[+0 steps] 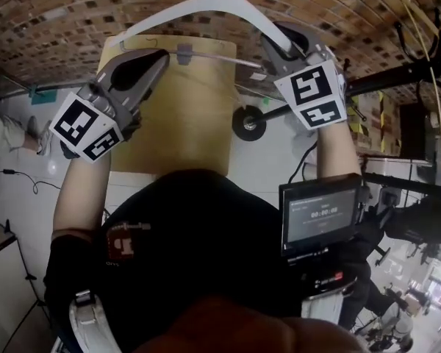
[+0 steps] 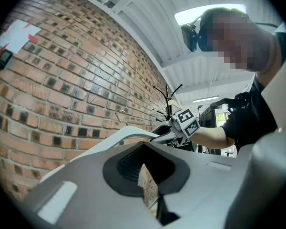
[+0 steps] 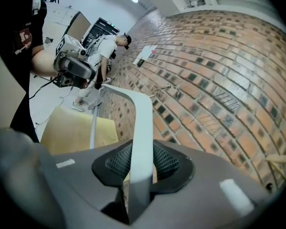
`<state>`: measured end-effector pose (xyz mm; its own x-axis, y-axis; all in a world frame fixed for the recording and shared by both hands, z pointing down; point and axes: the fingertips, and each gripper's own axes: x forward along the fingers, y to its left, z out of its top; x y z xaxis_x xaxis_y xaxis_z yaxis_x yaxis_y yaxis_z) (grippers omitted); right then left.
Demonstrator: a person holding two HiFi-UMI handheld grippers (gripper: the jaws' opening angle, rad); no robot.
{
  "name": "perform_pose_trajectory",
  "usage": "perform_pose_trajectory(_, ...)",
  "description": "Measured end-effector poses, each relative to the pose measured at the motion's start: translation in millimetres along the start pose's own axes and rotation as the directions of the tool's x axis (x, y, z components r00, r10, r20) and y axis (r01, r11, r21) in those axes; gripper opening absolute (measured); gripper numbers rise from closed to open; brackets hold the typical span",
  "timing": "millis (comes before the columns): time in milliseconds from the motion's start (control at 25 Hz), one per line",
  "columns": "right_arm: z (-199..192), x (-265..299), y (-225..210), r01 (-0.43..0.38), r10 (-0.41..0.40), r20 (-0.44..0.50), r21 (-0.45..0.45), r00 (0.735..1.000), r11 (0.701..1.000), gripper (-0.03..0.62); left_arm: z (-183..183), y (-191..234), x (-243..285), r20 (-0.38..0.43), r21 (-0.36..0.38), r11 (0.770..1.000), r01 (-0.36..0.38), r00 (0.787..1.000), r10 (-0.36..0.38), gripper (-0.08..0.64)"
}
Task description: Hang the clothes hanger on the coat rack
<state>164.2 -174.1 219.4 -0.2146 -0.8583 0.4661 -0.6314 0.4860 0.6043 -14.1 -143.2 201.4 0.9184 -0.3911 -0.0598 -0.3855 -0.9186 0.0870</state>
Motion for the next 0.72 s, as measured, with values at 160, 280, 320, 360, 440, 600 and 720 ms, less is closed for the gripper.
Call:
perform_pose_trajectory(160,29,-47,-42,0.107,-0.106,0.028,-0.040,0.994,0.993,0.127,57,-16,8,0.048,0.092,0.995,0.027,0.998,-0.032,-0.005)
perform_pose_trajectory(280,51,-81,-69,0.175,-0.172,0.057,-0.059,0.984,0.983,0.127,98,-32,13,0.083,0.149,0.987,0.056,0.994,-0.069,-0.005)
perform_pose_trajectory(320,57,-92,-73,0.188,-0.184,0.061,-0.065,0.981,0.980,0.127,109,-39,13,0.088,0.158,0.985,0.063,0.993,-0.078,-0.005)
perform_pose_trajectory(360,62,-102,-77,0.199,-0.195,0.064,-0.071,0.979,0.977,0.127,119,-46,13,0.092,0.163,0.984,0.071,0.992,-0.087,-0.005)
perform_pose_trajectory(440,72,-122,-85,0.228,-0.223,0.070,-0.083,0.972,0.970,0.127,138,-55,16,0.106,0.169,0.982,0.086,0.989,-0.105,-0.005)
perform_pose_trajectory(600,82,-159,-102,0.300,-0.294,0.074,-0.097,0.953,0.949,0.127,165,-72,25,0.121,0.218,0.969,0.113,0.982,-0.142,-0.005)
perform_pose_trajectory(720,78,-182,-108,0.339,-0.334,0.066,-0.095,0.940,0.936,0.127,167,-84,32,0.115,0.266,0.955,0.128,0.980,-0.163,-0.005)
